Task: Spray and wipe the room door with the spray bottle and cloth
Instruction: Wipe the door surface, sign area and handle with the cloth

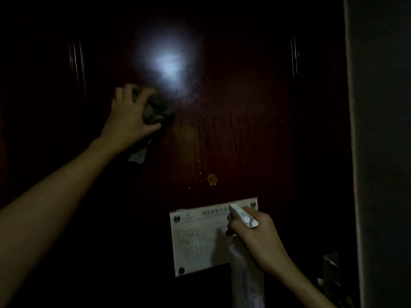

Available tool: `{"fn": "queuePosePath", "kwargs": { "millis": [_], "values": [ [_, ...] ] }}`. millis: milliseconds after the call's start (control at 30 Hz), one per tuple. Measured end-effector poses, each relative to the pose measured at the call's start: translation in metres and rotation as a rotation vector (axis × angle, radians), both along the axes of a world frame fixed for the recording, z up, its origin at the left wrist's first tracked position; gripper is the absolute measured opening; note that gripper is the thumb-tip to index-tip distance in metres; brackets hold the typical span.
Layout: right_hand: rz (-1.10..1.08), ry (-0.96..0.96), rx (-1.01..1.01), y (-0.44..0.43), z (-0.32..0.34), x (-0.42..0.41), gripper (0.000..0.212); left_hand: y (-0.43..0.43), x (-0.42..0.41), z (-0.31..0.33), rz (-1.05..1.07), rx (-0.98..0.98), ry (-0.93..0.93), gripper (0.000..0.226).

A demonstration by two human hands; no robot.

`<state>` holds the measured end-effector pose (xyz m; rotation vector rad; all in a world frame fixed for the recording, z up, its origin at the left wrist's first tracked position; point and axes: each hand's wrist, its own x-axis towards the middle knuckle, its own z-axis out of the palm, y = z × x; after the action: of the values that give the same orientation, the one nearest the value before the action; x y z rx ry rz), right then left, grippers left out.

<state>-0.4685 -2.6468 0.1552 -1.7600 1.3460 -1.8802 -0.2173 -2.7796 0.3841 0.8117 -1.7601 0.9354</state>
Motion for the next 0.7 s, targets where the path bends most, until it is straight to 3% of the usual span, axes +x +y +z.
{"fn": "queuePosePath", "kwargs": {
  "millis": [100,233,400,533,700],
  "values": [
    [0.012,-0.002,-0.038,-0.005,0.022,-0.005,0.034,0.002,-0.015,0.054,-0.022,-0.031,0.046,0.074],
    [0.021,-0.024,-0.065,-0.011,0.037,-0.014,0.024,-0.004,-0.028,0.050,-0.055,-0.032,-0.035,0.076],
    [-0.026,-0.065,-0.030,-0.019,0.017,-0.018,0.031,-0.007,-0.033,-0.048,-0.051,0.031,-0.167,0.081],
    [-0.021,-0.094,0.048,-0.014,-0.013,-0.018,0.032,0.001,-0.040,-0.154,0.004,0.154,-0.387,0.084],
    [-0.025,-0.096,0.097,0.000,-0.038,-0.023,0.021,0.006,-0.043,-0.173,0.003,0.193,-0.530,0.075]
  ]
}}
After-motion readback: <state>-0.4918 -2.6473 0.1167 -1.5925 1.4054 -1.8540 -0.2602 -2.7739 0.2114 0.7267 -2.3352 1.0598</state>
